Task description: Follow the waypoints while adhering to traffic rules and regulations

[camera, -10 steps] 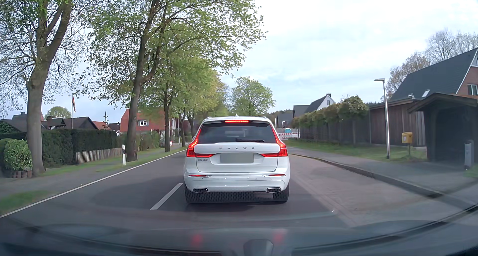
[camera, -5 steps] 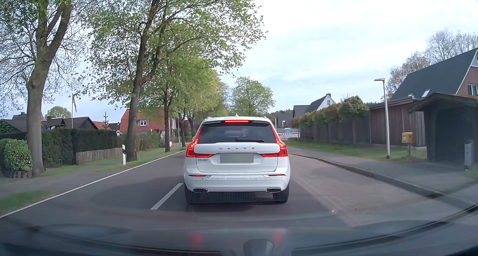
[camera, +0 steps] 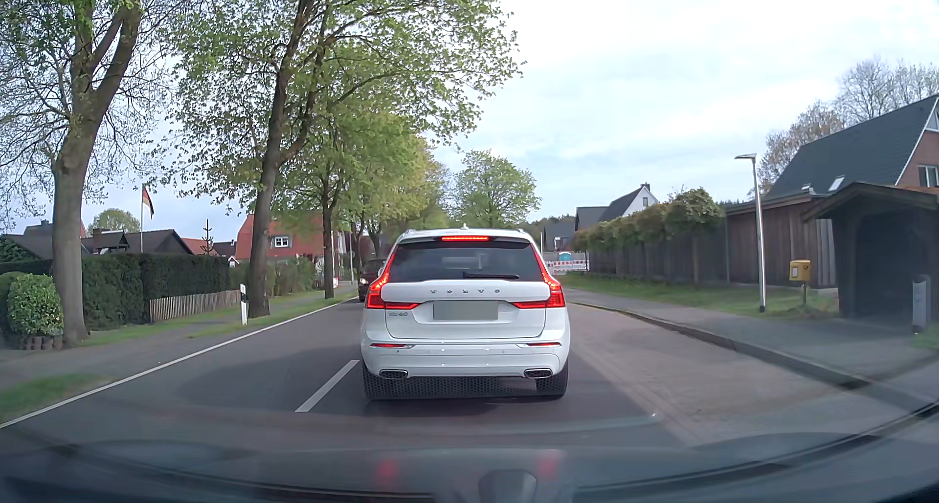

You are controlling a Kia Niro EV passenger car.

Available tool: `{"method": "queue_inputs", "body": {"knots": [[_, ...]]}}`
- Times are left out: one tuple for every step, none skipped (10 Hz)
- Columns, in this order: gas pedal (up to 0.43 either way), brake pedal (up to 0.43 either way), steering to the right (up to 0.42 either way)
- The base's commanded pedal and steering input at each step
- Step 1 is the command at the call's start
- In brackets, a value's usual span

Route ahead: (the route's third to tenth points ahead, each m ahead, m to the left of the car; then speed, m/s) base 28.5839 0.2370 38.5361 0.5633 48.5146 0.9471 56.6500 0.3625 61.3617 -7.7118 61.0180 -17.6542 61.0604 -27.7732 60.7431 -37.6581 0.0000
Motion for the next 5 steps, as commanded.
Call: {"method": "queue_inputs", "body": {"knots": [[0.0,0.262,-0.001],[0.0,0.262,-0.001],[0.0,0.262,-0.001],[0.0,0.262,-0.001],[0.0,0.268,-0.001]]}}
